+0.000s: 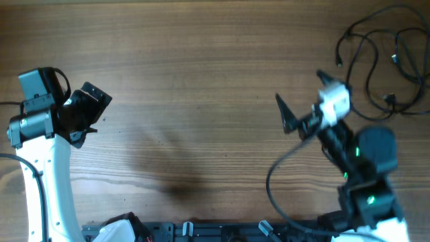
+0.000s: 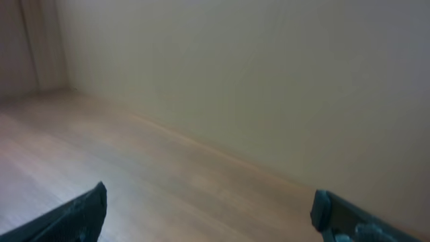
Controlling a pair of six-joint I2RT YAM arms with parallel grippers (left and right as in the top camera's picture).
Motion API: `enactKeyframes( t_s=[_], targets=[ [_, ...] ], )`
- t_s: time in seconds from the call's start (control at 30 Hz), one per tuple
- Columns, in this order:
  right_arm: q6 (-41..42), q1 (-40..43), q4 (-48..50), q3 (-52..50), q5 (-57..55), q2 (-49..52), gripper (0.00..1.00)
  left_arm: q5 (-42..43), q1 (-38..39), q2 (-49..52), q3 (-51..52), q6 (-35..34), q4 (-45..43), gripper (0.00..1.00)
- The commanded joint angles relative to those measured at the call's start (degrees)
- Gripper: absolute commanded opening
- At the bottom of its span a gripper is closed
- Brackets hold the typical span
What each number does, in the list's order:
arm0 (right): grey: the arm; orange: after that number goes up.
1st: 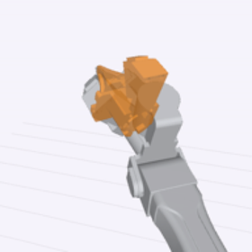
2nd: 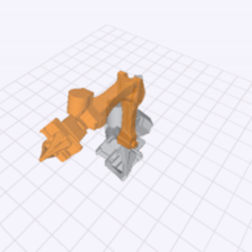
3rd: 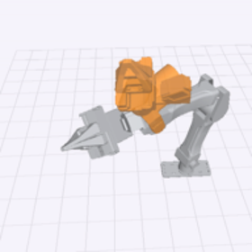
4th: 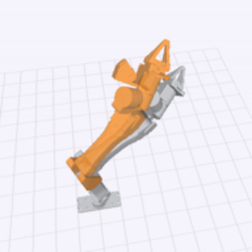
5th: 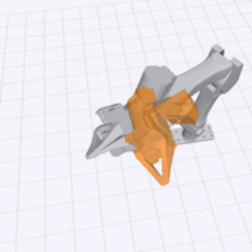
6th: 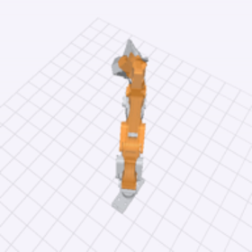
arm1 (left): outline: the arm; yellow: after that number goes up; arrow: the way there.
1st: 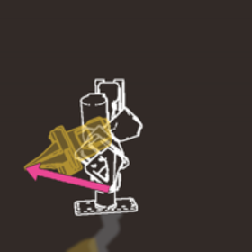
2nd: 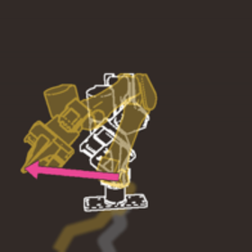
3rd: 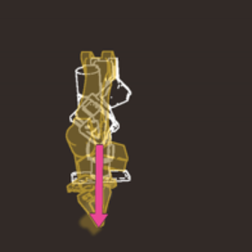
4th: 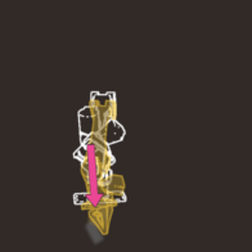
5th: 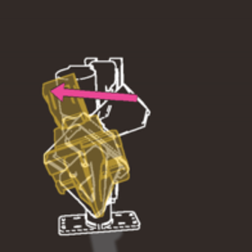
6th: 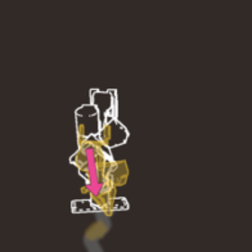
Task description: Untangle cables
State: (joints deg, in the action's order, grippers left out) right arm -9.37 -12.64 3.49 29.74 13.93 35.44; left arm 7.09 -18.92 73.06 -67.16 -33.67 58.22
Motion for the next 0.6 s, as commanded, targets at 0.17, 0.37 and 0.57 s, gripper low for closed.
enactKeyframes(
  t_s=[0.17, 0.37, 0.57],
  targets=[
    [5.2, 4.4, 7.4, -29.1, 1.1, -28.5, 1.00, -0.6, -0.3, -0.8, -0.6, 0.3, -0.2, 1.00],
    [5.3, 4.4, -2.5, -29.4, 0.8, -35.3, 1.00, -0.6, -0.3, -0.8, -0.6, 0.3, -0.2, 1.00],
    [5.7, 4.4, -2.4, -29.4, 0.7, -35.2, 1.00, -0.6, -0.3, -0.8, -0.6, 0.3, -0.2, 1.00]
  ],
)
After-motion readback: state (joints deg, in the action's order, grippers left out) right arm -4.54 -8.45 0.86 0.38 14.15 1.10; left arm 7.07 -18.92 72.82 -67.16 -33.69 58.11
